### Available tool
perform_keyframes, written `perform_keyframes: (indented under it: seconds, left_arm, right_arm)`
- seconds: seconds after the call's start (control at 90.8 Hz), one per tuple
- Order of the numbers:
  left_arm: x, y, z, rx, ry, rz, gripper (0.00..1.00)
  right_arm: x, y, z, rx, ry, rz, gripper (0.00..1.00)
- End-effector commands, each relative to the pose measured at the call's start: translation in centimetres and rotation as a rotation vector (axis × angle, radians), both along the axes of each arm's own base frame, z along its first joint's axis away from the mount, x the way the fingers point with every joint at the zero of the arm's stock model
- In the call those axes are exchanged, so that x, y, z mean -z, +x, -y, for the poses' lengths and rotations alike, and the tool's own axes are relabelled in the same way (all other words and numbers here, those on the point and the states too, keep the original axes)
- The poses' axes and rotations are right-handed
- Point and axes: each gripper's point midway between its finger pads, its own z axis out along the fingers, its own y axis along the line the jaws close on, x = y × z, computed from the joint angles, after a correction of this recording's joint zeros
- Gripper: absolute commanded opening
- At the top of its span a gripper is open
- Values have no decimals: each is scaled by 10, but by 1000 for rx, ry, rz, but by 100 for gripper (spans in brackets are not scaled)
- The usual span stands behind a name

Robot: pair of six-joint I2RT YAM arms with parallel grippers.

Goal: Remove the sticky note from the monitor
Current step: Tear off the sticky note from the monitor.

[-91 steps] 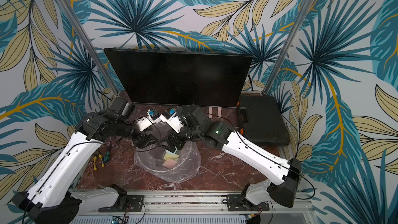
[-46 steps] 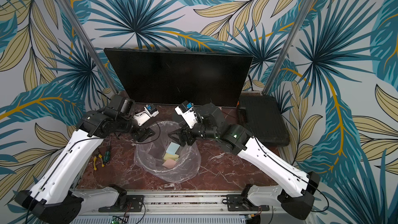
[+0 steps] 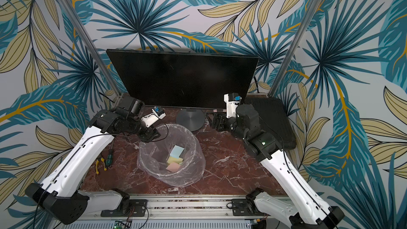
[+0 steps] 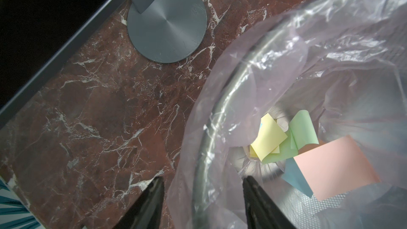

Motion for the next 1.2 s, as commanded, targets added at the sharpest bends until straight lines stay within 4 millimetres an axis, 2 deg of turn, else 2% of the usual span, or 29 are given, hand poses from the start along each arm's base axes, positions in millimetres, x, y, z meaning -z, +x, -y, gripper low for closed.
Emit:
perform_keyframes:
  seconds: [0.0,0.099,0.198,0.342,0.551,0.771,1.19]
  left_arm:
    - [7,2,1,-9,-7,-13,52]
    - [9,3,-1,-16,0,-14,49]
    - [11,4,-1,-22,4,-17,41]
    - [12,4,0,-26,-2,-18,40]
    - [12,5,0,-31,-3,-15,41]
    - [14,4,2,-25,-9,-25,42]
    - [11,4,4,-21,-17,-28,43]
  right_arm:
    - [23,8,14,85,69,-67,74]
    - [50,12,27,144,100,-124,74]
    - [75,14,38,189,138,-171,75]
    - [109,18,52,242,183,-238,77]
    - [125,33,62,271,200,-238,77]
    - [156,57,73,277,203,-278,77]
    - [184,95,81,288,37,-283,75]
